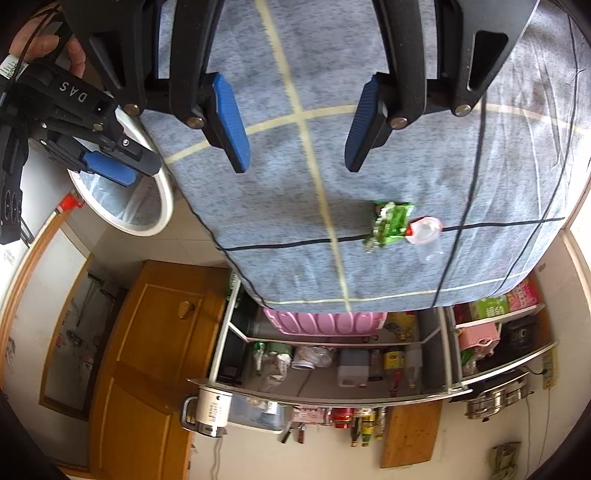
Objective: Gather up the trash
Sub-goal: 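Move both tools back to the table toward the cup and green chip bag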
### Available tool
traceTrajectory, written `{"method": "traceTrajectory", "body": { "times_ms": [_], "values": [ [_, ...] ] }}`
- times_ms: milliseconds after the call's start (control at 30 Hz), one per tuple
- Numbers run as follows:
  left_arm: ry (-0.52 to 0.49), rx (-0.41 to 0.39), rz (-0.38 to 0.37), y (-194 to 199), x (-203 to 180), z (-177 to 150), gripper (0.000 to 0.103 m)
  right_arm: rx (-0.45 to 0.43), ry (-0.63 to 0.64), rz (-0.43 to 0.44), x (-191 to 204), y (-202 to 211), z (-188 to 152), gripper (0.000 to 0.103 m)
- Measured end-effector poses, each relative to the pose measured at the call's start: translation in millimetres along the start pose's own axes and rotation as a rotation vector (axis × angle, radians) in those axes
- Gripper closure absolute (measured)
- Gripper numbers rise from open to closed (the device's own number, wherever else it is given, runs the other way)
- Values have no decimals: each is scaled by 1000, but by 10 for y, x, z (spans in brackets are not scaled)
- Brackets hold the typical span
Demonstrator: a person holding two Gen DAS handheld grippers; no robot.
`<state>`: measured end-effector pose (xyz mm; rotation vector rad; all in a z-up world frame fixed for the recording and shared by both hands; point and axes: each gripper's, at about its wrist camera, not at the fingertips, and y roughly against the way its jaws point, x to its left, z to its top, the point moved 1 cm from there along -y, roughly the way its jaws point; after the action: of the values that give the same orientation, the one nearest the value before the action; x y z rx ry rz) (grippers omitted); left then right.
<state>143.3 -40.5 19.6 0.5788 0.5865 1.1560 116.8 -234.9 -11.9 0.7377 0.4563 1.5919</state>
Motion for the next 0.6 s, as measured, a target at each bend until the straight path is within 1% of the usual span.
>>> {"method": "traceTrajectory", "body": {
  "times_ms": [200, 433, 500, 600],
  "values": [
    [65, -15, 79, -5, 556, 91, 47, 21, 16, 61, 312, -283, 160, 51],
    [111, -11, 111, -133, 1017, 213, 46, 69, 32, 104, 627, -639, 305, 51],
    [126, -6, 96, -185, 1119, 241, 45, 76, 31, 137, 724, -735, 371, 51],
    [132, -3, 128, -229, 1250, 261, 45, 82, 19, 191, 859, -852, 456, 51]
  ]
}}
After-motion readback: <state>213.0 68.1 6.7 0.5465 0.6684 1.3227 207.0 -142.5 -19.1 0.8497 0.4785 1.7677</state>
